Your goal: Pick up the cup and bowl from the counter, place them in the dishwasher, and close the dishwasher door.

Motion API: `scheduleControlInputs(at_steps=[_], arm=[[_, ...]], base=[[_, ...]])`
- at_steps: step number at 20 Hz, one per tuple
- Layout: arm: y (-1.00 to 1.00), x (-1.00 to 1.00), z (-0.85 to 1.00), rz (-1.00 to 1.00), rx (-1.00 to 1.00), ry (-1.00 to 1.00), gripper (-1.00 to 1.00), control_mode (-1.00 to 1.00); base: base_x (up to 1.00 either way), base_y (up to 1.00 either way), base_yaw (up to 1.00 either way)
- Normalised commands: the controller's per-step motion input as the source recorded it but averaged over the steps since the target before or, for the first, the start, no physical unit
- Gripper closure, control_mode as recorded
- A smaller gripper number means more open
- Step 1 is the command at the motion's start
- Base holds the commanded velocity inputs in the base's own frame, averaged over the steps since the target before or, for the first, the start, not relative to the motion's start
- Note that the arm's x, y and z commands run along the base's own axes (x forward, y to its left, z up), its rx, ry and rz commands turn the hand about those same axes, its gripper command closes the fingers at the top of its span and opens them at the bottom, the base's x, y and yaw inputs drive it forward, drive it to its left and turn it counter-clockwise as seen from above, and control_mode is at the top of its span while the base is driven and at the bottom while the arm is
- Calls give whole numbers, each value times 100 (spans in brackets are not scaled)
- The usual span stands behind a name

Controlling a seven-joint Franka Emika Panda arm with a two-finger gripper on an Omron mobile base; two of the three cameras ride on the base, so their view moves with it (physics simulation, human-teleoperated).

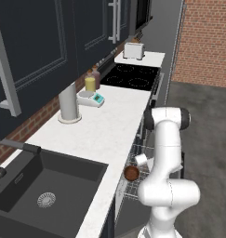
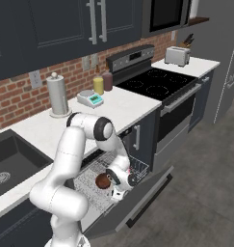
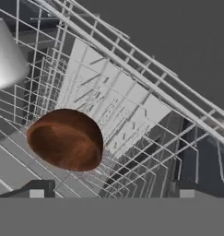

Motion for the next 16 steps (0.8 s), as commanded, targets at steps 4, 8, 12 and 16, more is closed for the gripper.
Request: scheduleControlInputs(at_steps=[4, 8, 12, 16], arm=[[-52, -45, 100, -4, 10, -15, -100, -100], [-93, -44, 100, -1, 20, -4, -100, -100], [-100, -29, 77, -5, 26, 0, -100, -100], [-100, -7, 27, -9, 27, 5, -100, -100]], base=[[0, 0, 0], [0, 0, 0], [0, 0, 0], [0, 0, 0]])
